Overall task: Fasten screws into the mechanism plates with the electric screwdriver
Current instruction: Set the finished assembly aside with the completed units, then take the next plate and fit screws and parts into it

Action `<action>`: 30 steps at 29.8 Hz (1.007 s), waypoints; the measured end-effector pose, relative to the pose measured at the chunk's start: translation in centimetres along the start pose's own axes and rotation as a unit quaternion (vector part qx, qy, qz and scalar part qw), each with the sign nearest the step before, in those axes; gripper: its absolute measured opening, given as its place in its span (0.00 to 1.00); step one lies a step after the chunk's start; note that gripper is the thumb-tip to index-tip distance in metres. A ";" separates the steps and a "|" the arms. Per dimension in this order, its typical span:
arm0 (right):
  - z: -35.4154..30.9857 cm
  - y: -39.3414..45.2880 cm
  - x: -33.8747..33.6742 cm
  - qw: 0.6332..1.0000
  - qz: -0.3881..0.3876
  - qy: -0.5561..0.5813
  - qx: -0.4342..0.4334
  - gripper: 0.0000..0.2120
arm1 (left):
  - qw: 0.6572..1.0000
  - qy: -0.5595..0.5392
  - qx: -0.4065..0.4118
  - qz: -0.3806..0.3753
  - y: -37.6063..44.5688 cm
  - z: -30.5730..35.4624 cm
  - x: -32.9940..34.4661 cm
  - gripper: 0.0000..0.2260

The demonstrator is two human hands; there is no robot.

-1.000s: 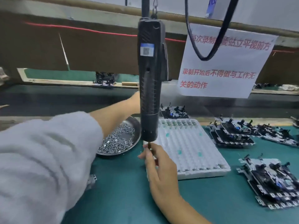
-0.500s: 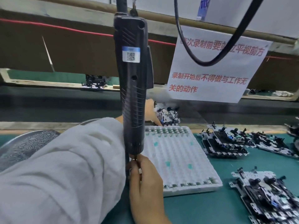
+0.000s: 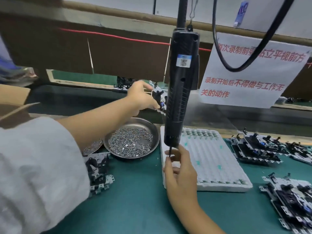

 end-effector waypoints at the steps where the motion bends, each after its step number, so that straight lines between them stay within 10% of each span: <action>1: -0.4 -0.1 -0.1 1.000 0.017 0.020 -0.007 0.16 | 1.000 -0.016 -0.018 0.012 -0.2 -0.3 -1.6 0.21; 10: -4.0 -2.4 -2.1 0.969 0.118 0.053 -0.209 0.13 | 0.988 -0.088 -0.120 -0.049 -12.7 -3.9 -11.7 0.29; 17: -6.1 -5.7 -0.3 0.895 -0.249 -0.044 -0.367 0.19 | 0.975 -0.056 -0.192 -0.092 -20.0 -10.9 -11.1 0.24; 22: -5.6 -6.5 0.8 0.843 -0.317 -0.134 -0.414 0.19 | 0.966 0.202 -0.054 -0.153 -20.1 -11.2 -11.9 0.22; 27: -5.5 -6.6 0.4 0.846 -0.317 -0.120 -0.412 0.16 | 0.972 0.227 0.059 0.015 -17.8 -9.2 -16.1 0.16; 30: -5.6 -6.5 0.5 0.840 -0.328 -0.131 -0.412 0.16 | 0.908 0.338 0.142 0.203 -15.1 -9.3 -20.3 0.13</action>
Point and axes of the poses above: each hand's wrist, its own y-axis towards the middle knuckle, its own x-axis out of the palm, z = x × y, the point moved 4 cm from there along y, towards the middle knuckle, and after that the axes turned 9 degrees about z, right-handed, at the moved point
